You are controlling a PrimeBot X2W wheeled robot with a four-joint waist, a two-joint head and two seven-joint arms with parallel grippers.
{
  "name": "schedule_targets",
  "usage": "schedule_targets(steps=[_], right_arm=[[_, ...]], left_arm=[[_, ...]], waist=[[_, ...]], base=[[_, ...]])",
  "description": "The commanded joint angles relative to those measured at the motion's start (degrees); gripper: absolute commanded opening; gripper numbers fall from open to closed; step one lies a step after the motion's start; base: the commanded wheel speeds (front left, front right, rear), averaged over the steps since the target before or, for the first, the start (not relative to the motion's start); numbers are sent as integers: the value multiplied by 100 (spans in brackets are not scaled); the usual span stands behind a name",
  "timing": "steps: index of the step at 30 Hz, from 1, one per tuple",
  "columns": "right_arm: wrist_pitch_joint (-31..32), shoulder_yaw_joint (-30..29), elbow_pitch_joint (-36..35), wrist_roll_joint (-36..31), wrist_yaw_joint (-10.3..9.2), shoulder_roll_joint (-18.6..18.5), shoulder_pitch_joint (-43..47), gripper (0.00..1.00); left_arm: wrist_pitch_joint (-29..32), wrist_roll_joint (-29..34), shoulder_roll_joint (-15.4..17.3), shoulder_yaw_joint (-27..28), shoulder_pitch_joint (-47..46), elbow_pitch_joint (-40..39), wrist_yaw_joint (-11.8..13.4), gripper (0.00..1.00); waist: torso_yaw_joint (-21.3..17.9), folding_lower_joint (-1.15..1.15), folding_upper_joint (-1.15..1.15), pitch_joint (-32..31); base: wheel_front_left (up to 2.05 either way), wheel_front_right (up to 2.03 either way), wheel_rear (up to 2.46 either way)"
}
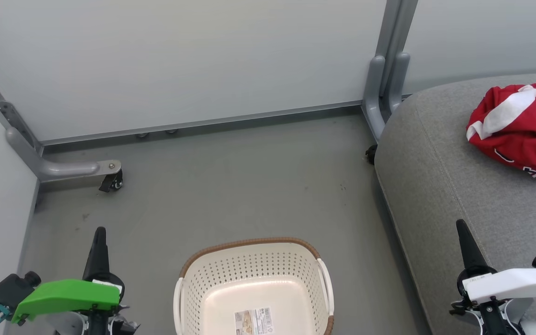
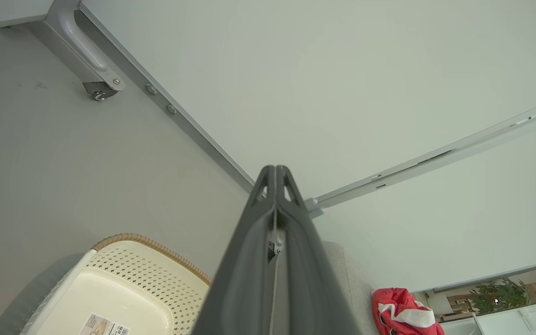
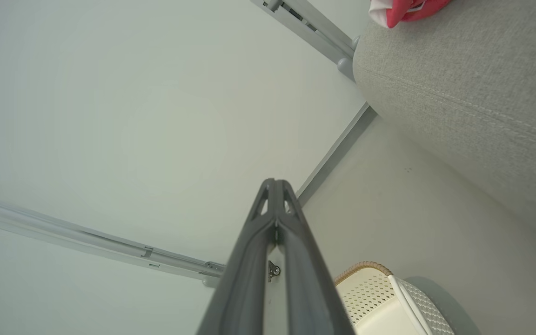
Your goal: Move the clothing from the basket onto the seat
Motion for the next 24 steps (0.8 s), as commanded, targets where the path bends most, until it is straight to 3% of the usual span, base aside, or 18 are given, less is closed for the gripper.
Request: schedule_targets(steps=[1,24], right_arm=[[40,-2,-24,166,-3,-58,-142,0],[283,34,132,1485,-4,-148,-298,0]], left_arm=[[31,-165,-9,51,-182,-75,-42,0],[366,-1393,-50,239,-250,-102,-89,0]], waist=[[-3,0,25,1],[-66,0,34,19]], base=[[0,0,0],[0,0,0]])
